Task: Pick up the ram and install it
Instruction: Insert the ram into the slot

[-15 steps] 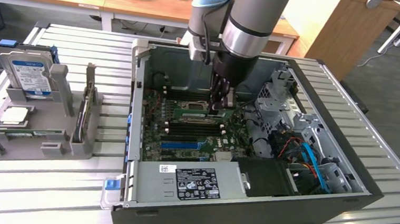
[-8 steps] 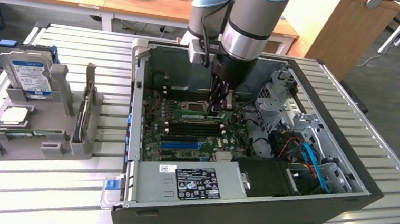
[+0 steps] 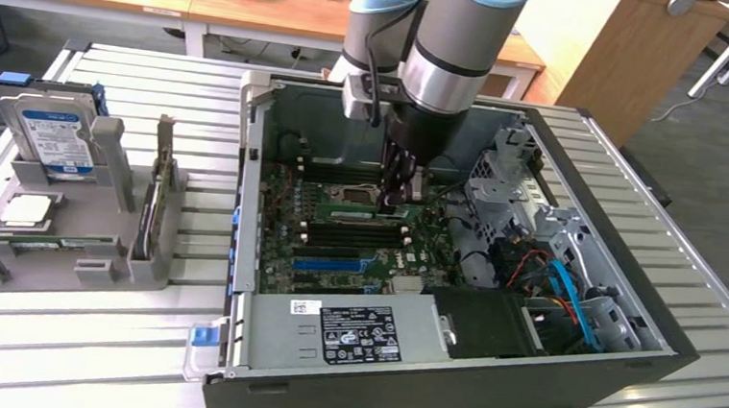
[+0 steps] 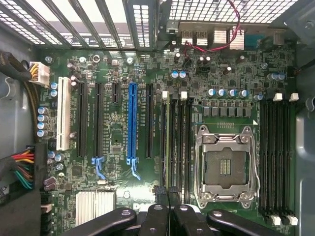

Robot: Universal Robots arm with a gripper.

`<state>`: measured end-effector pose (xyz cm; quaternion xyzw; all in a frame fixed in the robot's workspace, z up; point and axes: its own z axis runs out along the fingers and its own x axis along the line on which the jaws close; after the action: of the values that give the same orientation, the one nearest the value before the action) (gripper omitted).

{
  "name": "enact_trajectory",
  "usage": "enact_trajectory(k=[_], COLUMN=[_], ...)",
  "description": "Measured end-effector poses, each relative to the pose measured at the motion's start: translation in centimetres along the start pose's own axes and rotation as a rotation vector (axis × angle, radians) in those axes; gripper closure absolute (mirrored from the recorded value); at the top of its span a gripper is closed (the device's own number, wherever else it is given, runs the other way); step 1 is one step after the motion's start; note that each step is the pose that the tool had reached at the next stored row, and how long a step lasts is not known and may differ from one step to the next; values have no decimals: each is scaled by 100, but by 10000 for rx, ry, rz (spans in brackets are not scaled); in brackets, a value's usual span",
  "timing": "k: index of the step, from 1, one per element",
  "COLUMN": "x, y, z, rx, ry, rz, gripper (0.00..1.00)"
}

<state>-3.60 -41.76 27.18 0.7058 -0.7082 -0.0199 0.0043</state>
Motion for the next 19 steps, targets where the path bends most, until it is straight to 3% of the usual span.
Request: enact_trajectory(k=[19], x=[2], y=[-3], z=[85], rx=[0], ry=[0], rz=[2], gripper=[88])
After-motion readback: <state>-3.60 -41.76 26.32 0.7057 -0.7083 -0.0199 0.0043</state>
